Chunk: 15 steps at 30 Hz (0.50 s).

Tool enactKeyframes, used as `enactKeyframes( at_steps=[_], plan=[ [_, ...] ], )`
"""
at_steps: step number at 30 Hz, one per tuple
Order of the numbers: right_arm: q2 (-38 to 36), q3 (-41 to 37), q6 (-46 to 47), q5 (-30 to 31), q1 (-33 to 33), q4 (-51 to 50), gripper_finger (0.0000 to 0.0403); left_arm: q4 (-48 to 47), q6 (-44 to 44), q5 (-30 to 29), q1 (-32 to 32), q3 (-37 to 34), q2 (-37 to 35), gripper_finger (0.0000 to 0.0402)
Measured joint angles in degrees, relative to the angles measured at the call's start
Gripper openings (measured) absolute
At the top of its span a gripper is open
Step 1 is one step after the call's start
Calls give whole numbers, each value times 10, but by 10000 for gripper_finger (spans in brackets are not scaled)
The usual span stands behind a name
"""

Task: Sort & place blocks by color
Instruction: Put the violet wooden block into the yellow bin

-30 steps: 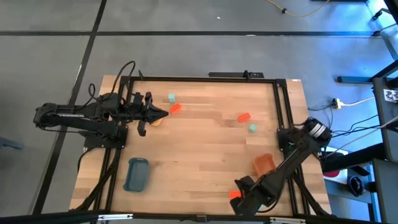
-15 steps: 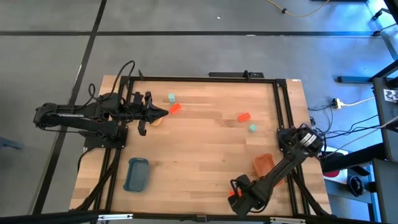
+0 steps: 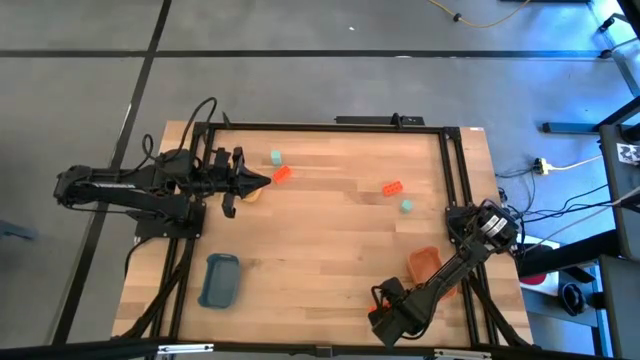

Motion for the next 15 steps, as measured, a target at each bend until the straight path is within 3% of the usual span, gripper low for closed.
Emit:
enactKeyframes(
  at_steps=[12, 15],
  plan=[
    [0, 0, -1, 0, 17, -42, 101, 0, -2, -13, 0, 0, 0, 0],
    [0, 0, -2, 0, 24, -44, 99, 0, -3, -14, 0, 0, 0, 0]
  ],
)
